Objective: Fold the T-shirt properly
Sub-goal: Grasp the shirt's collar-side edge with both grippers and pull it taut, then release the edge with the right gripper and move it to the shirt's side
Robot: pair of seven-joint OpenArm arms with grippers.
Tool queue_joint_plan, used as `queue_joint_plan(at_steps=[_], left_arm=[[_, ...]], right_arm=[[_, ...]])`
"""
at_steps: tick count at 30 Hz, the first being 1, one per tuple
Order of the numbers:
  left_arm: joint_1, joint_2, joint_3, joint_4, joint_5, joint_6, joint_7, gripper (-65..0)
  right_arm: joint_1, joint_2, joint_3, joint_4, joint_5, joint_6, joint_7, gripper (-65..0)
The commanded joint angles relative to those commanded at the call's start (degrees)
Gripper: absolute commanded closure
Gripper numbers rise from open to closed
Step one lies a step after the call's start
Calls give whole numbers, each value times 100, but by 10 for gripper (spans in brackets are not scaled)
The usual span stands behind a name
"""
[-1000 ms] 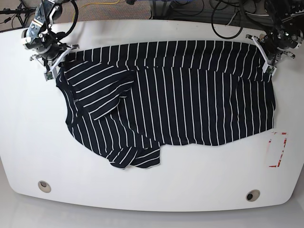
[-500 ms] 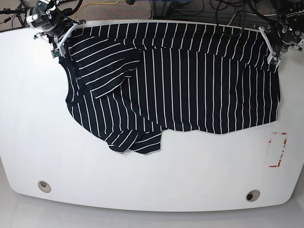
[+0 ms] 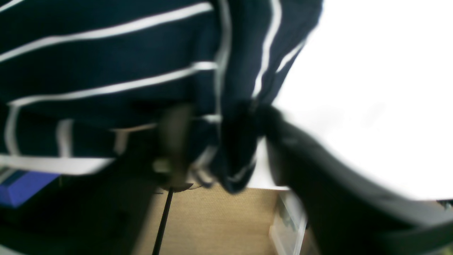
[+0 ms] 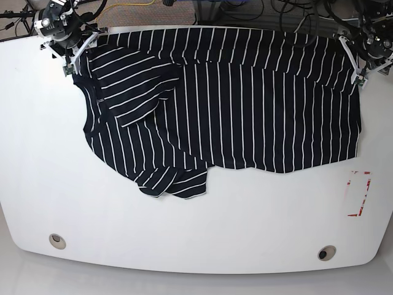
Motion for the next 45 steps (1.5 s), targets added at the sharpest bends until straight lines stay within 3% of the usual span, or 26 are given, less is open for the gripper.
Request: queue_joint_plan(at_steps=[5,15,20,30,38,45], left_arm=[[-123,-123,-9,290,-9,0,35,-533],[-598,-176,-114,765,-360,0,923,-531],[-941,-141,-466,765,-369,0,967,-531],[-1547,-132,-510,730,-308,0,967,-531],[-1723,-141,-501,730,-308,0,967,-531],[-1741,-132,-492,721,-316,0,941,-531]], right_arm=[[123,-18,-9,273,0,0,0,-436],[571,193,0,299,-9,0,-422,-434],[1073,211,0,281,-9,0,-422,-434],[2233,246,-53,-246,-62,0,-466,-434],[2576,633,-246,-695,-97,0,-765,-412],[2637,607,-299,-985,-88,0,-273,-401]])
